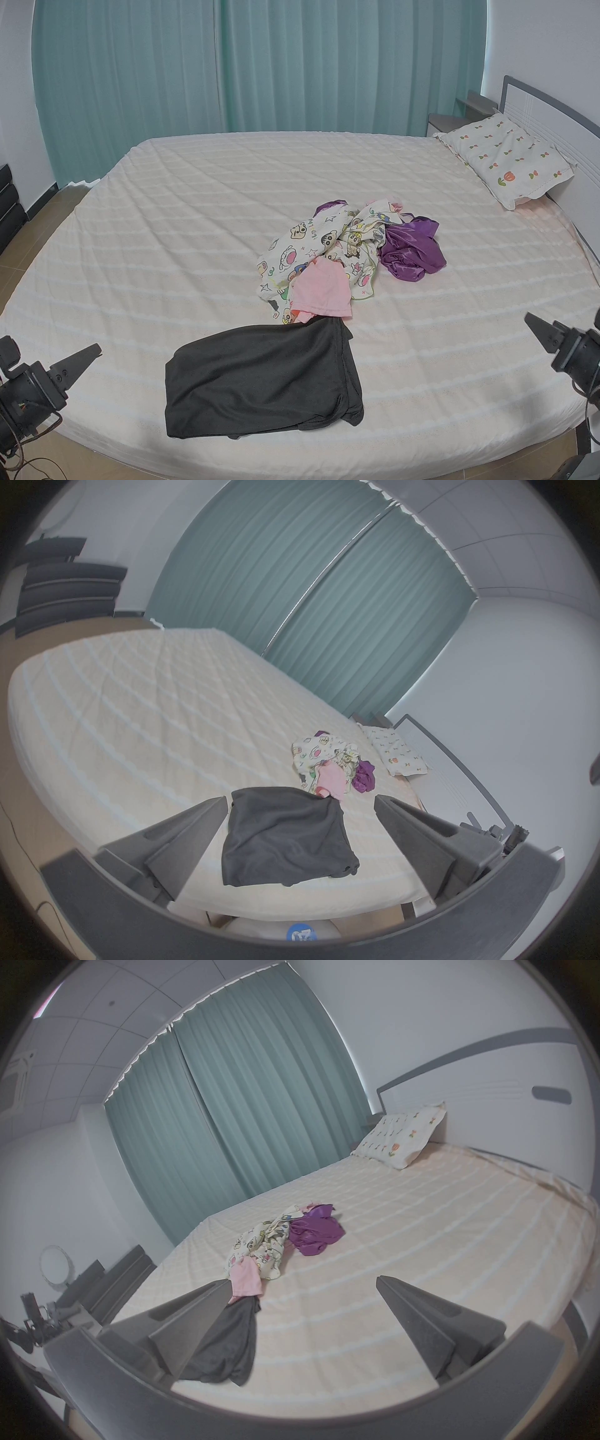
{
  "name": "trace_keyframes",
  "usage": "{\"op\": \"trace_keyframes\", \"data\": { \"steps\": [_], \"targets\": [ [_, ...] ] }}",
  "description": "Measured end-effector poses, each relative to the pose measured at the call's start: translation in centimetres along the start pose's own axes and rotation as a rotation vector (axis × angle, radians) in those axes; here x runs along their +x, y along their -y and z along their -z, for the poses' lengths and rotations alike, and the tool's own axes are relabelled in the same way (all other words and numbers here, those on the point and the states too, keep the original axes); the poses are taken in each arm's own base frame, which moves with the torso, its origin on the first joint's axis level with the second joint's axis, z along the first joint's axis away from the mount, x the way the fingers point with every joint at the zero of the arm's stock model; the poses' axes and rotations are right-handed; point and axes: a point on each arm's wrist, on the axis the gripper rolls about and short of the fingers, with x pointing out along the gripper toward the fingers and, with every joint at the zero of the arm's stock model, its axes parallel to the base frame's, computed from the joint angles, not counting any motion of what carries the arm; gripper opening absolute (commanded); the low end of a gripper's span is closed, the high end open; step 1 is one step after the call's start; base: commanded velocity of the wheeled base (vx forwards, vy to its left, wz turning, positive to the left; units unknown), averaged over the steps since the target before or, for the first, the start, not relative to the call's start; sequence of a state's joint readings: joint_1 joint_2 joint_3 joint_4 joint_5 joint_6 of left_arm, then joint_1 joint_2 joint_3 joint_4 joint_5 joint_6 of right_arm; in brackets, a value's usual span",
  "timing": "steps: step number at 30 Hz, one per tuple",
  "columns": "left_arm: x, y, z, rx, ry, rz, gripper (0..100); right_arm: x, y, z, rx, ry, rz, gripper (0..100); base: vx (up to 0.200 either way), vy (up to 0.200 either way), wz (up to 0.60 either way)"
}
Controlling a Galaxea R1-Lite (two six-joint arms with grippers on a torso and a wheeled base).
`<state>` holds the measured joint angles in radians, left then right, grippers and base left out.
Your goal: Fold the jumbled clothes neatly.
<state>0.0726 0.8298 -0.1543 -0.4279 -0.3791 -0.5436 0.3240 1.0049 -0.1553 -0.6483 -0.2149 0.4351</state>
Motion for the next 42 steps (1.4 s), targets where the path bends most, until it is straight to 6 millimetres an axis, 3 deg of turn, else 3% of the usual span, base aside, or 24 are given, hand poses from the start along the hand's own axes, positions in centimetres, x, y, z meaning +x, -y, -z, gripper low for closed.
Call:
{"op": "trace_keyframes", "data": {
  "steps": [9, 19, 32, 42],
  "targets": [
    [-3.7, 0.5, 1.8, 0.127, 0.120, 0.048, 100, -6.8, 3.2, 2.5, -0.119, 0.081, 0.095, 100, 0.000, 0.000, 0.00],
    [-6.6, -0.3, 5.4, 0.296, 0.249, 0.089, 100, -10.8, 5.5, 7.2, -0.241, 0.131, 0.199, 100, 0.000, 0.000, 0.00],
    [-7.3, -1.9, 7.8, 0.620, 0.275, -0.141, 100, -11.8, 5.5, 7.9, -0.281, 0.226, 0.213, 100, 0.000, 0.000, 0.00],
    [-7.4, -2.6, 8.3, 0.617, 0.263, -0.310, 100, -11.9, 5.4, 7.8, -0.455, 0.236, 0.228, 100, 0.000, 0.000, 0.00]
  ]
}}
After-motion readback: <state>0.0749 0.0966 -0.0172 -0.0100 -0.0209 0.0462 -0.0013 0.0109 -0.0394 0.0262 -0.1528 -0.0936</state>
